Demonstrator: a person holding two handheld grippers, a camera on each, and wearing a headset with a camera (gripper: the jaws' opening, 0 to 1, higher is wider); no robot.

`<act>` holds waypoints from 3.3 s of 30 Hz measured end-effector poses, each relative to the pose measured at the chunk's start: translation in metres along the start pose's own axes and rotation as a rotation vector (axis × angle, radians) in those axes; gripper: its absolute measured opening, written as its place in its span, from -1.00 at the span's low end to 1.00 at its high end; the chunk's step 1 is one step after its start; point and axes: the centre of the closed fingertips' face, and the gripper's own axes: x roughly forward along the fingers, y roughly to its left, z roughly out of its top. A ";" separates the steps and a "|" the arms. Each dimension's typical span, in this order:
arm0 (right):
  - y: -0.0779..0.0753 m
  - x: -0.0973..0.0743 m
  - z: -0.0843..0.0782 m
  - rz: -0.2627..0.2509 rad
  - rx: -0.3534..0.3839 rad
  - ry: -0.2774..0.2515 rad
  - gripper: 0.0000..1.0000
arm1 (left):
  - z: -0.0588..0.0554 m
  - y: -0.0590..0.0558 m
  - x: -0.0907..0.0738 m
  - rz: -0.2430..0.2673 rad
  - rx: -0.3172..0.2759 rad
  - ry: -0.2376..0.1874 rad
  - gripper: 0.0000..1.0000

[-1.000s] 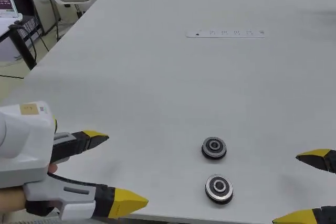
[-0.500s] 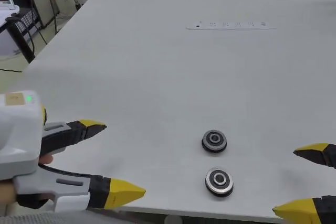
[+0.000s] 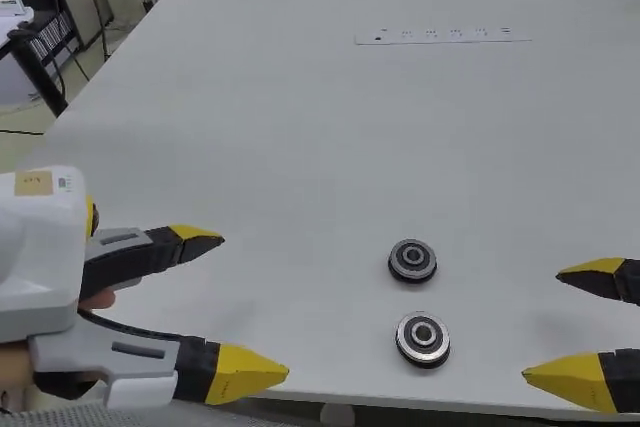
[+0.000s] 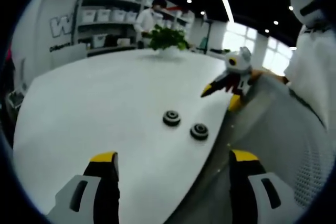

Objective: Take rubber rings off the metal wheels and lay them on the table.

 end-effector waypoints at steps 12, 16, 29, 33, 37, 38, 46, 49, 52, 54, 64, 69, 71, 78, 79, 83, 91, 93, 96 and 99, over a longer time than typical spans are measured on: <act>0.010 0.012 0.009 0.091 -0.118 0.038 0.16 | 0.035 -0.013 0.007 -0.071 0.128 -0.039 0.60; 0.012 0.016 0.013 0.115 -0.149 0.041 0.10 | 0.049 -0.024 0.016 -0.122 0.159 -0.051 0.49; 0.023 0.034 0.022 0.209 -0.295 0.093 -0.07 | 0.074 -0.056 0.064 -0.225 0.383 -0.059 0.26; 0.026 0.039 0.022 0.229 -0.339 0.110 -0.11 | 0.062 -0.058 0.082 -0.244 0.445 -0.011 0.12; 0.028 0.048 0.021 0.241 -0.366 0.119 -0.16 | 0.052 -0.061 0.098 -0.268 0.427 -0.004 0.03; 0.029 0.049 0.020 0.243 -0.367 0.121 -0.18 | 0.049 -0.062 0.101 -0.275 0.432 0.004 0.01; 0.029 0.065 0.005 0.239 -0.358 0.132 -0.31 | 0.024 -0.062 0.120 -0.288 0.459 0.043 -0.22; 0.029 0.067 -0.001 0.237 -0.364 0.146 -0.39 | 0.015 -0.064 0.124 -0.297 0.445 0.063 -0.29; 0.028 0.067 -0.002 0.231 -0.364 0.138 -0.46 | 0.009 -0.069 0.126 -0.310 0.443 0.069 -0.37; 0.027 0.068 -0.005 0.228 -0.363 0.147 -0.51 | 0.005 -0.070 0.127 -0.314 0.446 0.077 -0.45; 0.029 0.068 -0.008 0.235 -0.372 0.154 -0.63 | 0.000 -0.070 0.128 -0.311 0.415 0.093 -0.60; 0.028 0.068 -0.008 0.234 -0.358 0.149 -0.64 | 0.001 -0.070 0.127 -0.308 0.394 0.093 -0.60; 0.028 0.068 -0.008 0.234 -0.358 0.149 -0.65 | 0.001 -0.069 0.126 -0.309 0.382 0.095 -0.60; 0.027 0.067 -0.007 0.231 -0.346 0.148 -0.74 | 0.001 -0.064 0.126 -0.291 0.359 0.091 -0.71; 0.027 0.067 -0.008 0.231 -0.336 0.149 -0.74 | 0.000 -0.065 0.126 -0.290 0.382 0.089 -0.71; 0.027 0.068 -0.008 0.228 -0.336 0.152 -0.74 | -0.001 -0.065 0.127 -0.287 0.397 0.089 -0.71; 0.026 0.068 -0.010 0.211 -0.337 0.190 -0.82 | -0.001 -0.064 0.128 -0.280 0.396 0.072 -0.73; 0.026 0.068 -0.011 0.207 -0.345 0.190 -0.84 | -0.001 -0.064 0.128 -0.279 0.396 0.071 -0.73; 0.020 0.068 -0.012 0.184 -0.404 0.205 -1.00 | -0.001 -0.064 0.128 -0.275 0.395 0.069 -0.73; 0.020 0.067 -0.010 0.171 -0.369 0.197 -1.00 | 0.000 -0.064 0.128 -0.277 0.394 0.070 -0.73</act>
